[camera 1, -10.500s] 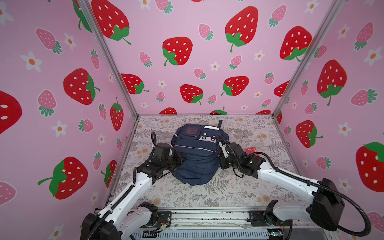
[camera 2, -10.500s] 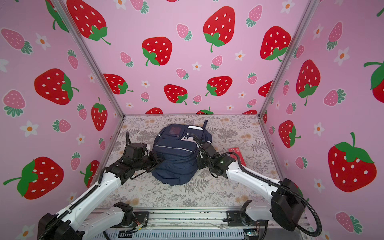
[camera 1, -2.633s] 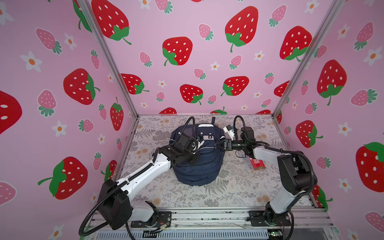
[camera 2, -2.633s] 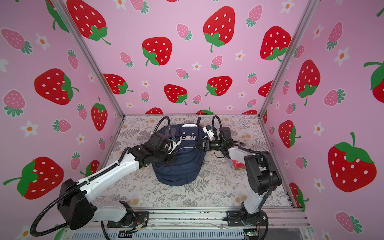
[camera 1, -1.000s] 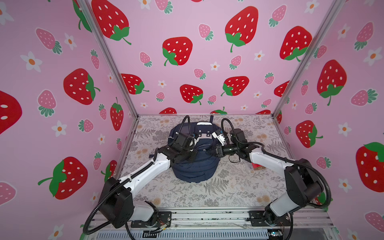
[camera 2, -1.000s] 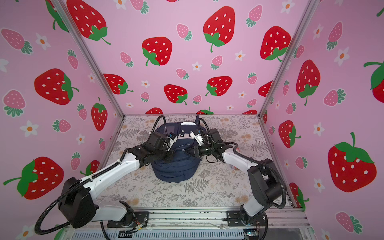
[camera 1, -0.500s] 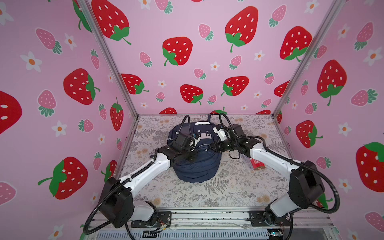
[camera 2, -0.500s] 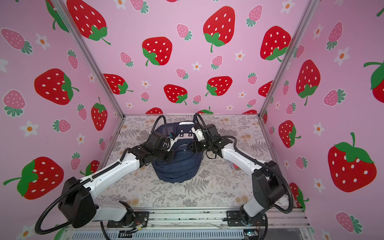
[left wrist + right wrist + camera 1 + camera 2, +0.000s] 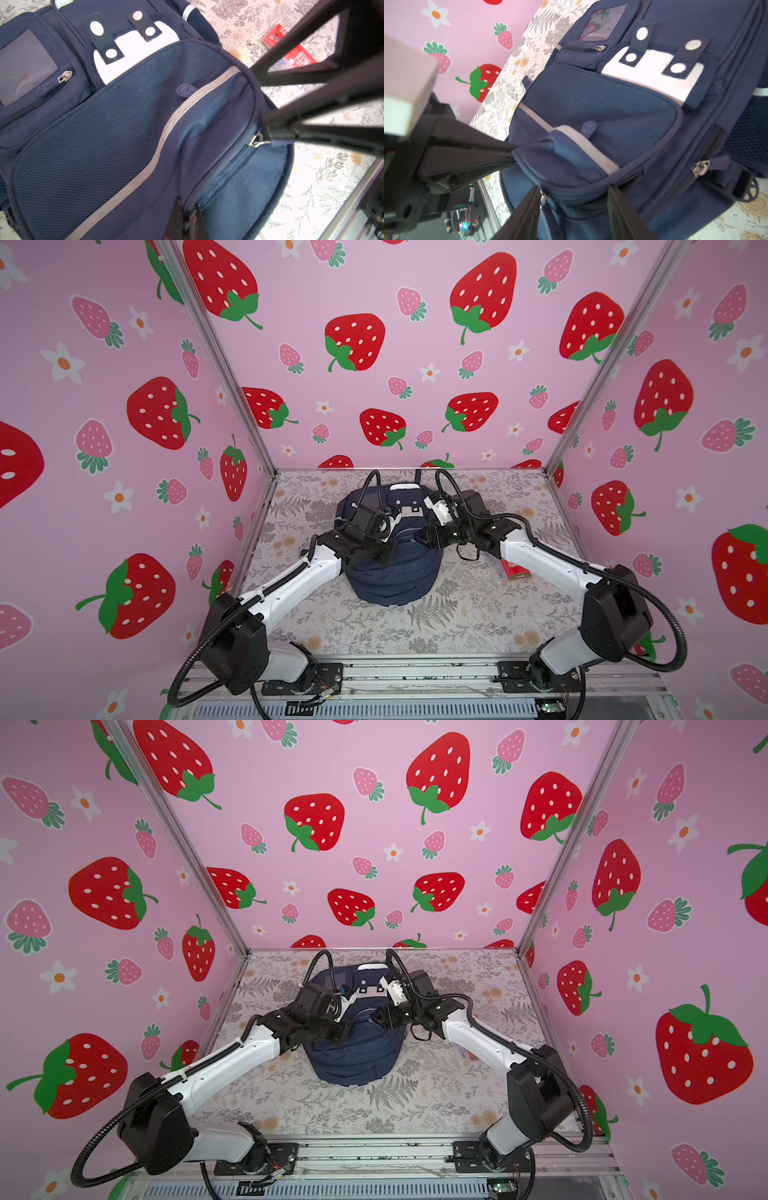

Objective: Pack the student bag

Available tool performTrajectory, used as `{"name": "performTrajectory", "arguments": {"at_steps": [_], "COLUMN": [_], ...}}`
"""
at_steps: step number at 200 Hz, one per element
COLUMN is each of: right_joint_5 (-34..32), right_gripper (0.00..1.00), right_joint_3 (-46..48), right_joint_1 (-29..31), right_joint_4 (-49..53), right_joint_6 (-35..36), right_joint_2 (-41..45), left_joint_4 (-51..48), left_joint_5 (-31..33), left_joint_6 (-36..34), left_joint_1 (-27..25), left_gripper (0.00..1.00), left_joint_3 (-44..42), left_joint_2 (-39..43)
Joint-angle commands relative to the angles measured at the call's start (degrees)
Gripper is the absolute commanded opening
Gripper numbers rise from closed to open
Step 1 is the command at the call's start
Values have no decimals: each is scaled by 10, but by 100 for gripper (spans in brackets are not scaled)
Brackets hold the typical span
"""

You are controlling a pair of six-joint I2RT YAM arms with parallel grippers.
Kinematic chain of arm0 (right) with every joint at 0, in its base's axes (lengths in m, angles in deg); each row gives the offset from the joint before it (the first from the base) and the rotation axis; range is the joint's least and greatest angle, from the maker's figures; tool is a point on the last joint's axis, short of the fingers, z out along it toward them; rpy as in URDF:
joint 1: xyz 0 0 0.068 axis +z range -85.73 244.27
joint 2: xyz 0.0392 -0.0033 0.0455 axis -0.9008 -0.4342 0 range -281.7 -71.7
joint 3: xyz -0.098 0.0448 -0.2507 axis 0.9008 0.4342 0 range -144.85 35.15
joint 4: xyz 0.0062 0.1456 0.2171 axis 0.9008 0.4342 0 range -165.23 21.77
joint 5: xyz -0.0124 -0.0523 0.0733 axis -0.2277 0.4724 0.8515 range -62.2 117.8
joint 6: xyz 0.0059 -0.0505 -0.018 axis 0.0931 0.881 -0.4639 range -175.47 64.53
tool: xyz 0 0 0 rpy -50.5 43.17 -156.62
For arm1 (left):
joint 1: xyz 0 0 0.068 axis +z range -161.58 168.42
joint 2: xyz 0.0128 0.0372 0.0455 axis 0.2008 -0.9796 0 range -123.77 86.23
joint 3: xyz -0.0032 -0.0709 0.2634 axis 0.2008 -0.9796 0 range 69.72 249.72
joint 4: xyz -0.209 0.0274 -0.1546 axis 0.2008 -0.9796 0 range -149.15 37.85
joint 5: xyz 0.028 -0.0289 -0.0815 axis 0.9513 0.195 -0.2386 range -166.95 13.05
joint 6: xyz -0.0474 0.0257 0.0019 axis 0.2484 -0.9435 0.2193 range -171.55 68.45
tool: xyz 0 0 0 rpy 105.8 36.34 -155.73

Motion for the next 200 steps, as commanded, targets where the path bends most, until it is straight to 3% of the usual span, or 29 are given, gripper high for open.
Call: {"name": "performTrajectory", "arguments": {"at_steps": [1, 44, 95, 168, 200], "right_joint_5": [-5, -45, -89, -90, -65], "right_gripper": [55, 52, 21, 0, 0], "right_joint_3": [11, 18, 20, 52, 66], "right_joint_1": [19, 38, 50, 55, 57], "right_joint_4": [21, 31, 35, 18, -11], "right_joint_6": [14, 17, 23, 40, 32], "right_joint_2": [16, 15, 21, 74, 74], "left_joint_4": [54, 55, 48, 27, 34], "left_joint_5": [-48, -52, -46, -20, -2], "left_joint_6": [13, 17, 21, 48, 108], "left_joint_1": [-5, -4, -4, -5, -5], "left_gripper": [0, 0, 0, 0, 0], "left_joint_3": [45, 45, 50, 89, 103], "left_joint_2": [-2, -4, -9, -45, -58]}}
